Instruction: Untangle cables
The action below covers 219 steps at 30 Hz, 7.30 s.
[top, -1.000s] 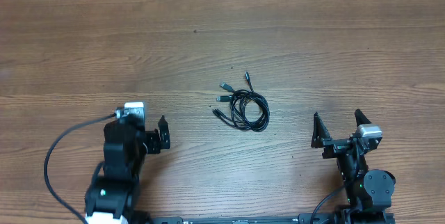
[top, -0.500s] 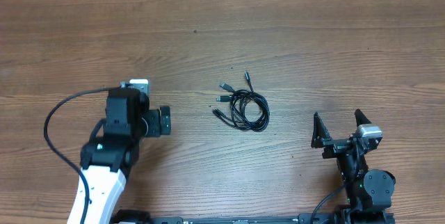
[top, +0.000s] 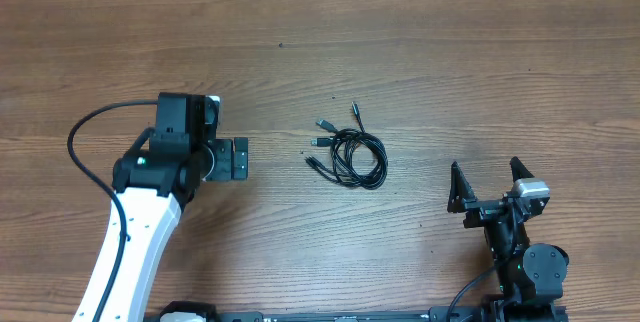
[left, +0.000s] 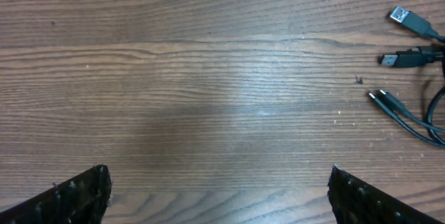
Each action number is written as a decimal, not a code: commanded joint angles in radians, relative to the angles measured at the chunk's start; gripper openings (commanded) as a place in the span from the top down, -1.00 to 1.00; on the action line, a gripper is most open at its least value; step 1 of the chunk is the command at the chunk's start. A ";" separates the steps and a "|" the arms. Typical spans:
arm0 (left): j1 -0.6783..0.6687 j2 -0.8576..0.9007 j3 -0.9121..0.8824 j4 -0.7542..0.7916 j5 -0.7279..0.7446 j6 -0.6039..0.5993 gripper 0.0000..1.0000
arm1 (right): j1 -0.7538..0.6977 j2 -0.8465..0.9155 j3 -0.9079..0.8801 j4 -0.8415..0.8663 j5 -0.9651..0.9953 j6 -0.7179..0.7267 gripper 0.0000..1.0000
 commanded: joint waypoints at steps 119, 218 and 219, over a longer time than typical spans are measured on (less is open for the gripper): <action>0.003 0.274 0.351 -0.224 0.164 0.105 -0.99 | -0.006 -0.002 -0.011 0.003 0.009 0.004 -0.99; -0.077 0.457 0.350 -0.175 0.245 0.120 -0.99 | -0.006 -0.002 -0.011 0.003 0.010 0.004 -1.00; -0.080 0.457 0.350 -0.175 0.244 0.120 -0.99 | -0.006 -0.002 -0.011 0.003 0.010 0.004 -1.00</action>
